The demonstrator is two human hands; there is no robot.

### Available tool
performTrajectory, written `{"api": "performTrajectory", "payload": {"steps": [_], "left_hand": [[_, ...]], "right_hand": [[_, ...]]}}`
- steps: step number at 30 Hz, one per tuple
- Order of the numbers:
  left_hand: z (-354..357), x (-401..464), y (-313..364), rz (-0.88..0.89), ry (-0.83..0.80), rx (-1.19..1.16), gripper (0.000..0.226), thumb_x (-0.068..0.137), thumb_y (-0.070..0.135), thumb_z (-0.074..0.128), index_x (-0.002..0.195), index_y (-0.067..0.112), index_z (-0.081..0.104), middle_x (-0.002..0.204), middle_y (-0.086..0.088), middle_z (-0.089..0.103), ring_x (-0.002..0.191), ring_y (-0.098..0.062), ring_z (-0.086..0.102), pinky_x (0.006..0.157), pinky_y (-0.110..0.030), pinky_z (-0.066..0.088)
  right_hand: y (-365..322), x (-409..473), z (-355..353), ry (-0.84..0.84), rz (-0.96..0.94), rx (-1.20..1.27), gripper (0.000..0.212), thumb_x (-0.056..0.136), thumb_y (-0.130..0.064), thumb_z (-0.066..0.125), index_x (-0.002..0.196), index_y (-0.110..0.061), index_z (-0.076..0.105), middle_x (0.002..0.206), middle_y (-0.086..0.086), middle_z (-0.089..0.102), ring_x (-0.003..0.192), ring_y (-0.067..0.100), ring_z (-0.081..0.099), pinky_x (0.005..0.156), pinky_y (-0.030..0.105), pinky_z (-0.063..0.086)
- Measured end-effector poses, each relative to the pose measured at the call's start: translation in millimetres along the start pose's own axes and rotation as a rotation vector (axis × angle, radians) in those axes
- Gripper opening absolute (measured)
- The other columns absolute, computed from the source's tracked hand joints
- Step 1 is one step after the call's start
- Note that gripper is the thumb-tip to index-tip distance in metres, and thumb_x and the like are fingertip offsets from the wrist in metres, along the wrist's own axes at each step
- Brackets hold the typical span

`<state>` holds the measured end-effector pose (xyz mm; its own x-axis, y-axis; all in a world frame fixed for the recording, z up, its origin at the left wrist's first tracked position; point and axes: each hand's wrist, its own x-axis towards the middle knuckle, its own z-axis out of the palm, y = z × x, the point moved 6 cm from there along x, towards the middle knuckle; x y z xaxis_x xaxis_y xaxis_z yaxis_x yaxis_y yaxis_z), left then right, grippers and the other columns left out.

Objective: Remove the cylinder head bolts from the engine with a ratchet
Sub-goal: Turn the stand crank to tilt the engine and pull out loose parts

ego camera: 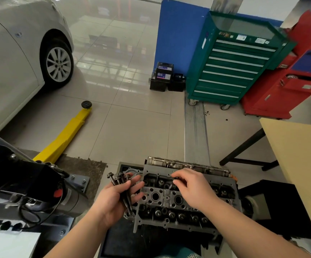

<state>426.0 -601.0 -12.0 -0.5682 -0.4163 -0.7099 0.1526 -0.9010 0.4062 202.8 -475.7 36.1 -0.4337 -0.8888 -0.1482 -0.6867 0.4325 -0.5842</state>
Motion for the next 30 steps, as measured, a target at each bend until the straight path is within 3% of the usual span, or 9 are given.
{"api": "performTrajectory", "payload": {"steps": [5, 14, 18, 22, 27, 30], "left_hand": [[-4, 0, 5, -0.011, -0.012, 0.002, 0.036, 0.104, -0.006, 0.044, 0.137, 0.000, 0.057, 0.129, -0.024, 0.071, 0.116, -0.041, 0.071, 0.084, -0.057, 0.063], [-5, 0, 9, -0.039, -0.031, 0.024, 0.035, 0.104, -0.006, 0.044, 0.134, 0.002, 0.061, 0.127, -0.020, 0.072, 0.113, -0.038, 0.073, 0.086, -0.055, 0.062], [-5, 0, 11, -0.056, -0.044, 0.034, 0.035, 0.104, -0.006, 0.044, 0.135, 0.002, 0.060, 0.128, -0.020, 0.072, 0.114, -0.038, 0.072, 0.086, -0.055, 0.063], [-3, 0, 13, -0.073, -0.064, 0.051, 0.036, 0.104, -0.006, 0.044, 0.136, 0.003, 0.060, 0.129, -0.020, 0.071, 0.115, -0.038, 0.072, 0.082, -0.053, 0.064], [0, 1, 16, -0.084, -0.092, 0.076, 0.037, 0.104, -0.006, 0.044, 0.137, 0.002, 0.059, 0.130, -0.020, 0.071, 0.117, -0.037, 0.071, 0.081, -0.051, 0.064], [1, 1, 18, -0.083, -0.103, 0.088, 0.037, 0.104, -0.007, 0.044, 0.137, 0.002, 0.059, 0.130, -0.020, 0.071, 0.117, -0.037, 0.071, 0.084, -0.053, 0.064]], "right_hand": [[-9, 3, -5, 0.053, -0.004, 0.027, 0.024, 0.098, -0.026, 0.068, 0.121, -0.034, 0.072, 0.107, -0.031, 0.060, 0.103, -0.019, 0.053, 0.090, 0.004, 0.039], [-2, -1, 6, 0.033, 0.116, 0.000, 0.026, 0.100, -0.024, 0.066, 0.124, -0.034, 0.070, 0.117, -0.023, 0.064, 0.108, -0.005, 0.058, 0.093, 0.009, 0.039], [-1, -7, 11, 0.057, 0.120, 0.002, 0.026, 0.099, -0.023, 0.068, 0.122, -0.033, 0.072, 0.113, -0.025, 0.063, 0.107, -0.007, 0.058, 0.100, 0.016, 0.047], [-4, -4, 14, 0.093, 0.116, -0.036, 0.028, 0.100, -0.027, 0.066, 0.127, -0.033, 0.072, 0.116, -0.024, 0.059, 0.114, -0.001, 0.052, 0.104, 0.021, 0.042], [-12, 3, 25, 0.058, 0.127, -0.180, 0.023, 0.099, -0.035, 0.064, 0.121, -0.032, 0.070, 0.113, -0.017, 0.066, 0.113, 0.007, 0.057, 0.093, 0.023, 0.045], [-5, 0, 33, 0.062, 0.265, -0.241, 0.022, 0.097, -0.046, 0.064, 0.116, -0.035, 0.067, 0.108, -0.016, 0.068, 0.104, 0.010, 0.062, 0.079, 0.029, 0.050]]}}
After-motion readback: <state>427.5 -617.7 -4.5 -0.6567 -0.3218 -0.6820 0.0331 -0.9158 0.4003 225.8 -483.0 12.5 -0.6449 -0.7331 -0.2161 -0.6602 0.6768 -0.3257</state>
